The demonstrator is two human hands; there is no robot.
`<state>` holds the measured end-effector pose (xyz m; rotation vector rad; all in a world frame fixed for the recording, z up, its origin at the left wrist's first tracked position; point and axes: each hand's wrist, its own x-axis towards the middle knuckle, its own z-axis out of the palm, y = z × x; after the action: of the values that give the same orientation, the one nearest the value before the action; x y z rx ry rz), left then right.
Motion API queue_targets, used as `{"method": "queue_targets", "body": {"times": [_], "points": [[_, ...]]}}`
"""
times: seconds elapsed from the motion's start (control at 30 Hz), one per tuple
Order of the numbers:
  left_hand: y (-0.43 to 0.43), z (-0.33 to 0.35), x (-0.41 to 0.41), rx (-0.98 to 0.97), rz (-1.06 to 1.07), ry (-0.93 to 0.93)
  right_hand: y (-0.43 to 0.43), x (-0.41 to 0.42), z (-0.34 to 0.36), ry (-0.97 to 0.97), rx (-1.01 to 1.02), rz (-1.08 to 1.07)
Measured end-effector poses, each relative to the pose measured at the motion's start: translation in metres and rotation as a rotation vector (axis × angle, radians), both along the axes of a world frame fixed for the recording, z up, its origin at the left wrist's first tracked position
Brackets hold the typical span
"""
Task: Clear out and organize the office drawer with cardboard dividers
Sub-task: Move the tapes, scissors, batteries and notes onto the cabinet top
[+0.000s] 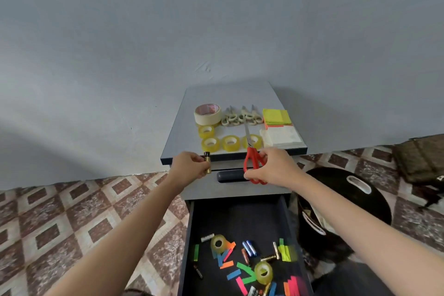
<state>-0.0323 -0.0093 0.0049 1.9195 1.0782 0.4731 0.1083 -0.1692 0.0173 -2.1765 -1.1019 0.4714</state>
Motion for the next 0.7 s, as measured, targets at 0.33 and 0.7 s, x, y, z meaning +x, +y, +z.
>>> {"method": "queue_targets", "body": {"times": [0.33,0.7], "points": [[0.049,0.041,0.066,0.048,-0.001,0.035,0.067,0.089,0.032,-0.137,0.002,-0.063],[0.088,0.040,0.154,0.152,-0.062,0.304,0.139,0.162,0.049,-0.220,-0.027,-0.160]]}}
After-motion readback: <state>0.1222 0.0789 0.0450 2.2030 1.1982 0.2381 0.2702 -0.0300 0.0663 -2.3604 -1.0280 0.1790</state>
